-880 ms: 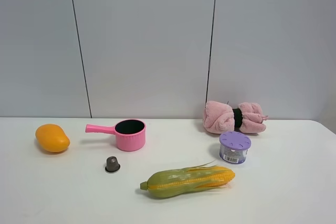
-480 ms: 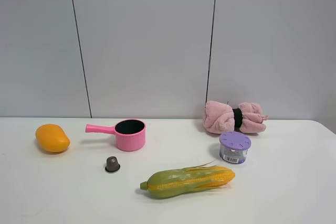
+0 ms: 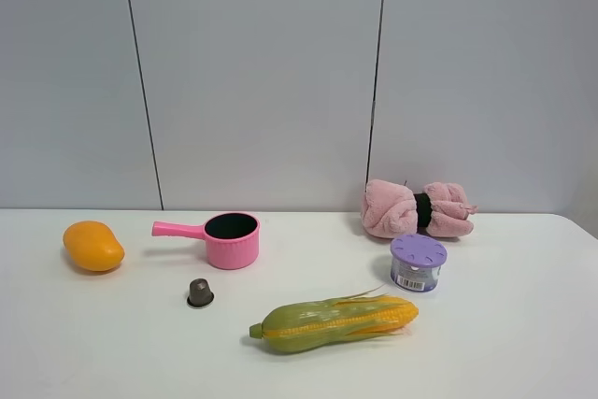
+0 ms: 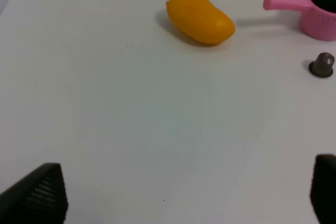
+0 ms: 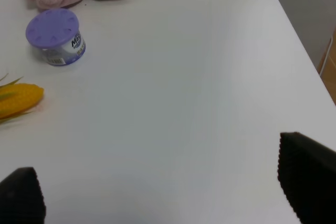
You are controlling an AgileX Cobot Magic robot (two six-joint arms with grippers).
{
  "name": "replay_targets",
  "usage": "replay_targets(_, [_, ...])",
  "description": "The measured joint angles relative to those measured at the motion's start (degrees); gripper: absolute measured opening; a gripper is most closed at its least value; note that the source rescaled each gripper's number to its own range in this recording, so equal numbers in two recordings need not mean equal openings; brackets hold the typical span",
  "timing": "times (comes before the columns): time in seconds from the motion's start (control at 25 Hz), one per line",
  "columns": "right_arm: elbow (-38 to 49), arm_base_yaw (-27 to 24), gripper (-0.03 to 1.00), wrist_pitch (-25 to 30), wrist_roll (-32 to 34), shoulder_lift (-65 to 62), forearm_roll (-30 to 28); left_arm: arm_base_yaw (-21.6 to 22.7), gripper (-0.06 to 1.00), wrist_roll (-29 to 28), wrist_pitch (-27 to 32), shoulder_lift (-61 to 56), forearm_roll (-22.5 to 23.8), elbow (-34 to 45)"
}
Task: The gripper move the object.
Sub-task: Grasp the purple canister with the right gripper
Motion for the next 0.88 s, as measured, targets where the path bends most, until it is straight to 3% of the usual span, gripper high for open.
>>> replay_targets(0.88, [0.0, 0.0, 0.94, 0.0, 0.0, 0.0, 0.0, 0.0, 1.00, 0.0, 0.0, 0.0, 0.0, 0.0])
